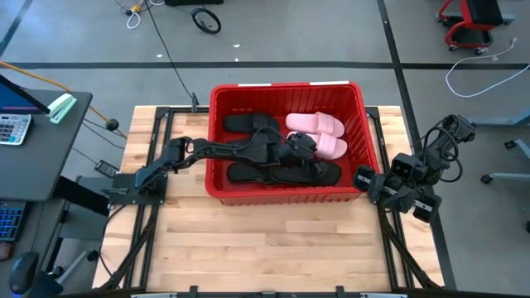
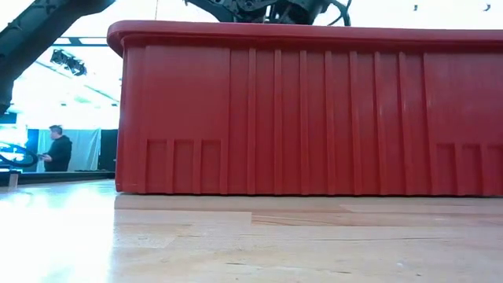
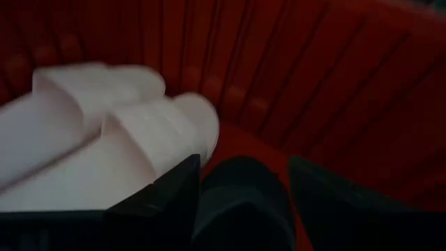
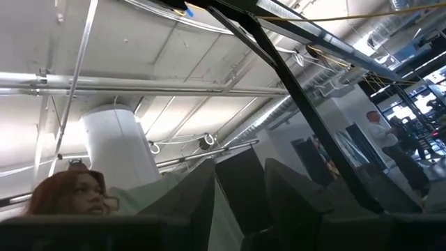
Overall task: Pick and place slides into bin
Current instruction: Return to Home Position
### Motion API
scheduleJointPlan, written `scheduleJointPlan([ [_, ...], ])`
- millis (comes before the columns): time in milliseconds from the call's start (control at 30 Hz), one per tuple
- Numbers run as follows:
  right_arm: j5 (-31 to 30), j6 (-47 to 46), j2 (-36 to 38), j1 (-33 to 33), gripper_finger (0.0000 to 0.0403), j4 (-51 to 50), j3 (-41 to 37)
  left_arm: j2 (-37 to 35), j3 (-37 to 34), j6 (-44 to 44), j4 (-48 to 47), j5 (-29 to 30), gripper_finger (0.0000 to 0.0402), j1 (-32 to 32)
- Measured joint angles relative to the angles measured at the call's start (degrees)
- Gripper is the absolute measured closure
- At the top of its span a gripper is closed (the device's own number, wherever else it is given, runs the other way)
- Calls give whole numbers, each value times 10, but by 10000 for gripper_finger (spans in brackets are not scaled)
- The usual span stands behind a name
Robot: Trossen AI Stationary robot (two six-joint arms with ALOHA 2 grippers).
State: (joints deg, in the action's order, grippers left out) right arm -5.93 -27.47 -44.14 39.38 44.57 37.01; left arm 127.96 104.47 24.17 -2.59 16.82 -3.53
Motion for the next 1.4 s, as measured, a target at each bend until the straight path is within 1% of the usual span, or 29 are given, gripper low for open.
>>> scheduleJointPlan([
  [167, 0, 0, 0, 0, 270, -2, 0, -1, 47, -46, -9, 0, 183, 0],
  [300, 0, 0, 0, 0, 270, -2, 0, -1, 96, -73, -38, 0, 180, 0],
  [400, 0, 0, 0, 0, 270, -2, 0, -2, 130, -97, -72, 0, 180, 0],
  [500, 0, 0, 0, 0, 270, -2, 0, -2, 158, -102, -118, 0, 181, 0],
  [667, 0, 0, 0, 0, 270, -2, 0, -2, 173, -99, -166, 0, 179, 0],
  [1167, 0, -2, 0, 0, 270, -2, 0, -2, 184, -100, -172, -2, 180, 6],
  [1267, 0, -33, 0, 0, 270, -2, 0, -2, 223, -101, -181, -2, 184, 10],
  [1367, 2, -79, 0, 0, 270, -10, 0, -3, 299, -98, -226, -2, 192, 14],
  [1400, 7, -92, 1, 0, 270, -16, 0, -7, 307, -96, -227, -2, 196, 16],
])
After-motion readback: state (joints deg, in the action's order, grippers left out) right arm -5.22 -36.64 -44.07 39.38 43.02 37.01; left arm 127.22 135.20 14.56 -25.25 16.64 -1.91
